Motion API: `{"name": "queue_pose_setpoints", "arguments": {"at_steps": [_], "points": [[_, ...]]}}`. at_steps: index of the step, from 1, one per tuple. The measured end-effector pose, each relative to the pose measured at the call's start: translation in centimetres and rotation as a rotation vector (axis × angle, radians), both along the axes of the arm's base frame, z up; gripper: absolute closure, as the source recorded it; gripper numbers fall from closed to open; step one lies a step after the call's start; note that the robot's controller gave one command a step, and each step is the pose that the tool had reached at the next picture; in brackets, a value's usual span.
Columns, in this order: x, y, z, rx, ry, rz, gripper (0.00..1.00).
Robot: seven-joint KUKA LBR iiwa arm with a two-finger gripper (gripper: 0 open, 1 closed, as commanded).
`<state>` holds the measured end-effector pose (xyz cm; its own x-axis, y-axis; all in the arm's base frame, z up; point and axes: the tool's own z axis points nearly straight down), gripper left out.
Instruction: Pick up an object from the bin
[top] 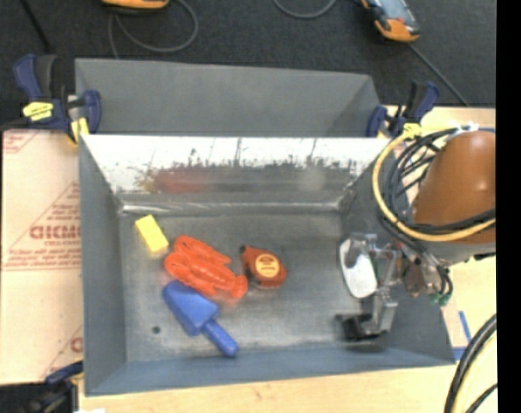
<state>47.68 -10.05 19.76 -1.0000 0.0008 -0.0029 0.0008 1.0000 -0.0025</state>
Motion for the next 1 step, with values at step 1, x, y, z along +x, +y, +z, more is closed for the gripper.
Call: {"name": "queue_pose_setpoints", "arguments": {"at_steps": [1], "points": [[0.18, -2.11, -4.57, -0.001, -0.006, 0.067, 0.00]]}}
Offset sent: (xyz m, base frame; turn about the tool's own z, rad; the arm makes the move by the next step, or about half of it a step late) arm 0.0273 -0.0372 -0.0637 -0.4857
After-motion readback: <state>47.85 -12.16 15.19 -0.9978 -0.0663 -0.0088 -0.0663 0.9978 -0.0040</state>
